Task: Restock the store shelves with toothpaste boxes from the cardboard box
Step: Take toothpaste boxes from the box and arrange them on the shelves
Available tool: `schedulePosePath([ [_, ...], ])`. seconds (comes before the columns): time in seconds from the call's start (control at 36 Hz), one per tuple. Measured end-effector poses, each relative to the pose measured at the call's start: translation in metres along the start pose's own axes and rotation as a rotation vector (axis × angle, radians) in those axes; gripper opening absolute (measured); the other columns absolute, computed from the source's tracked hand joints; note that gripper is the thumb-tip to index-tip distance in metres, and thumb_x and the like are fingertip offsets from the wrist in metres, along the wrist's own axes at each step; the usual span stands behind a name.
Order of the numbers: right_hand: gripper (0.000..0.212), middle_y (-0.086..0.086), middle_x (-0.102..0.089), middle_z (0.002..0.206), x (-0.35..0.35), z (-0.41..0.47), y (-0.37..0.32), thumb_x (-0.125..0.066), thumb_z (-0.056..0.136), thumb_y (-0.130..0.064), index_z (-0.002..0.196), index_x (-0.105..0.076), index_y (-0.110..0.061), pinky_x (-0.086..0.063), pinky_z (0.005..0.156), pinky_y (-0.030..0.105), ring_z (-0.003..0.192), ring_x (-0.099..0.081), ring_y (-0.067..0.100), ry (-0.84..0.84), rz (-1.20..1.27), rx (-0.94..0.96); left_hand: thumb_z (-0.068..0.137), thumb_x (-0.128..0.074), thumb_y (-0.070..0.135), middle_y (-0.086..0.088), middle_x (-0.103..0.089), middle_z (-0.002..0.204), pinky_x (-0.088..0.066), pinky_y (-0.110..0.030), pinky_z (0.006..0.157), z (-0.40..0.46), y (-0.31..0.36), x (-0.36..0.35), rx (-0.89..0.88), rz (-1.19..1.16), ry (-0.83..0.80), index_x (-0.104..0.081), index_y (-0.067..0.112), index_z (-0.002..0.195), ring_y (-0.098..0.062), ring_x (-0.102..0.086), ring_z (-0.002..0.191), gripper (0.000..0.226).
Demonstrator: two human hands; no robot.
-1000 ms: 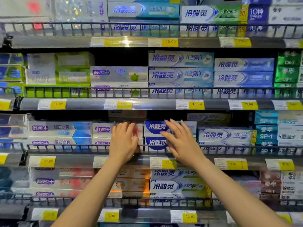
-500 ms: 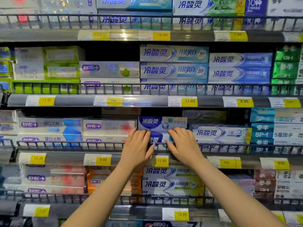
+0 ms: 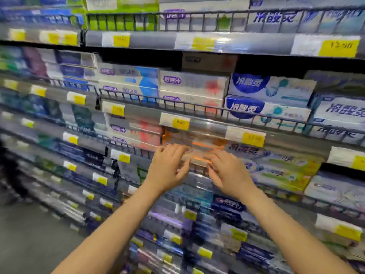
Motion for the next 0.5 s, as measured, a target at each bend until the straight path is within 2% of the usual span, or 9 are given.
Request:
schedulePosePath([
  [0.08, 0.032, 0.01, -0.057, 0.109, -0.044, -0.002, -0.032, -0.05, 0.093, -0.024, 0.12, -0.054, -0.009, -0.042, 0.078, 0.035, 0.101, -0.053, 0.028, -0.255, 0.182, -0.097, 0.093, -0.035, 0.043, -0.003, -0.061, 0.104, -0.04, -0.039, 0.079, -0.058, -0.04, 0.004, 0.252, 0.087, -0.314, -0.053, 0.015, 0.116, -0.026, -0.058, 0.094, 0.04],
  [0.14, 0.031, 0.009, -0.055, 0.115, -0.068, -0.006, -0.057, -0.05, 0.094, -0.026, 0.12, -0.053, -0.009, -0.043, 0.085, 0.037, 0.106, -0.053, 0.027, -0.379, 0.31, -0.151, 0.096, -0.038, 0.044, -0.004, -0.06, 0.109, -0.044, -0.039, 0.079, -0.096, -0.066, 0.013, 0.367, 0.119, -0.464, -0.051, 0.015, 0.118, -0.024, -0.058, 0.095, 0.039],
  [0.25, 0.032, 0.006, -0.055, 0.12, -0.104, -0.009, -0.115, -0.051, 0.094, -0.026, 0.123, -0.051, -0.013, -0.043, 0.09, 0.034, 0.109, -0.053, 0.023, -0.51, 0.419, -0.185, 0.095, -0.043, 0.042, -0.004, -0.058, 0.115, -0.043, -0.036, 0.076, -0.155, -0.104, 0.049, 0.465, 0.129, -0.563, -0.048, 0.017, 0.123, -0.024, -0.057, 0.1, 0.038],
  [0.36, 0.03, 0.007, -0.057, 0.12, -0.134, -0.005, -0.174, -0.049, 0.095, -0.02, 0.124, -0.051, -0.012, -0.044, 0.091, 0.031, 0.105, -0.055, 0.022, -0.596, 0.496, -0.198, 0.095, -0.044, 0.042, -0.002, -0.056, 0.124, -0.047, -0.034, 0.084, -0.211, -0.144, 0.09, 0.555, 0.095, -0.614, -0.046, 0.018, 0.13, -0.02, -0.057, 0.106, 0.043],
  [0.42, 0.031, 0.007, -0.057, 0.122, -0.15, -0.002, -0.202, -0.05, 0.094, -0.022, 0.125, -0.05, -0.014, -0.045, 0.091, 0.033, 0.105, -0.055, 0.023, -0.653, 0.515, -0.194, 0.095, -0.045, 0.04, -0.002, -0.056, 0.123, -0.048, -0.036, 0.086, -0.235, -0.164, 0.112, 0.566, 0.053, -0.63, -0.046, 0.019, 0.13, -0.019, -0.056, 0.106, 0.041],
  [0.5, 0.032, 0.005, -0.056, 0.123, -0.17, 0.011, -0.253, -0.053, 0.094, -0.023, 0.124, -0.053, -0.012, -0.043, 0.092, 0.028, 0.109, -0.054, 0.02, -0.686, 0.546, -0.241, 0.095, -0.048, 0.038, 0.0, -0.056, 0.123, -0.049, -0.037, 0.087, -0.271, -0.197, 0.152, 0.613, 0.003, -0.667, -0.045, 0.02, 0.132, -0.018, -0.056, 0.106, 0.041],
])
Point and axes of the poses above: each hand's wrist, its own z-axis towards the middle knuckle, its own x-axis out of the back of the hand, y = z × x, the point moved 3 cm from there along z, towards the middle knuckle
